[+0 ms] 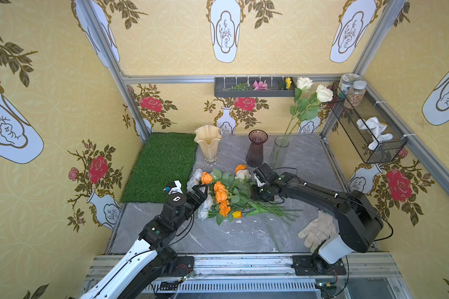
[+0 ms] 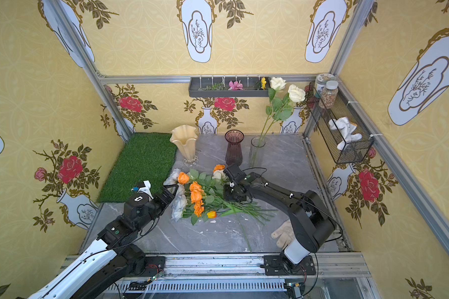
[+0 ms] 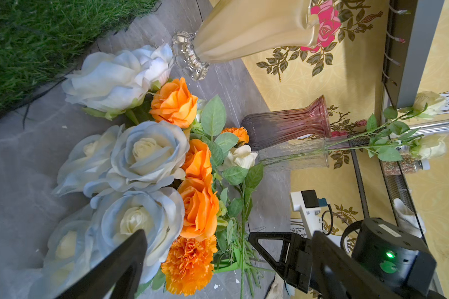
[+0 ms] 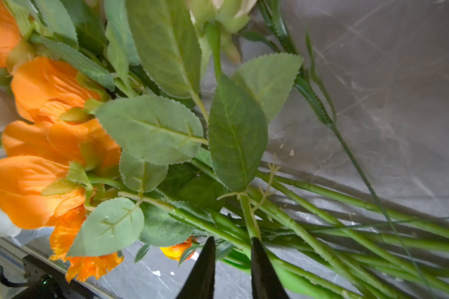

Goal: Arrange the flowers in different vases according to their colors
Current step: Pick up the flower at the center of the board.

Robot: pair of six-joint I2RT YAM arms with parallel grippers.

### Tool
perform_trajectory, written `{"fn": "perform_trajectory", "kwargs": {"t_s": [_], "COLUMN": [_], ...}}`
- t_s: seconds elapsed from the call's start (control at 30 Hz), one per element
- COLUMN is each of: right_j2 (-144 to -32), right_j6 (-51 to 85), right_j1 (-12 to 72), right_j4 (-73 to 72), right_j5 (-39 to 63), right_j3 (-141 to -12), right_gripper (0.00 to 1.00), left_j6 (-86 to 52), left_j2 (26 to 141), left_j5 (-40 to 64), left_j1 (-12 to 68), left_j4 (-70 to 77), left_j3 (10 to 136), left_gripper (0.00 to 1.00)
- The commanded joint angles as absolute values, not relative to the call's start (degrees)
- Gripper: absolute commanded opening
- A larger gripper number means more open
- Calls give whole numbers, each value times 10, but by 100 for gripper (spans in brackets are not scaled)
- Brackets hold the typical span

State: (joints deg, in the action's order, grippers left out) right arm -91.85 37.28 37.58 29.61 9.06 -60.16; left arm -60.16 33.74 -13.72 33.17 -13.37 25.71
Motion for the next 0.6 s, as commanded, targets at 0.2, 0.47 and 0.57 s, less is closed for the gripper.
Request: {"fn": "perform_trajectory", "kwargs": {"t_s": [0.2, 0.47, 0.57], "right_j2": [-926, -954, -954], "right_j6": [383, 378, 373], "right_j1": [369, 364, 366], "right_j4": [281, 266, 267], "right_j5": [84, 93, 87], "right_j3": [-582, -578, -582], "right_gripper": [23, 14, 11], "left_j6": [-599, -601, -602], "left_j2": [335, 323, 322], "left_j5": [-142, -143, -143], "left_j1": [331, 331, 331], "left_j4": [-127, -128, -128], "left_j3": [258, 253, 253], "left_gripper": [100, 100, 100]}}
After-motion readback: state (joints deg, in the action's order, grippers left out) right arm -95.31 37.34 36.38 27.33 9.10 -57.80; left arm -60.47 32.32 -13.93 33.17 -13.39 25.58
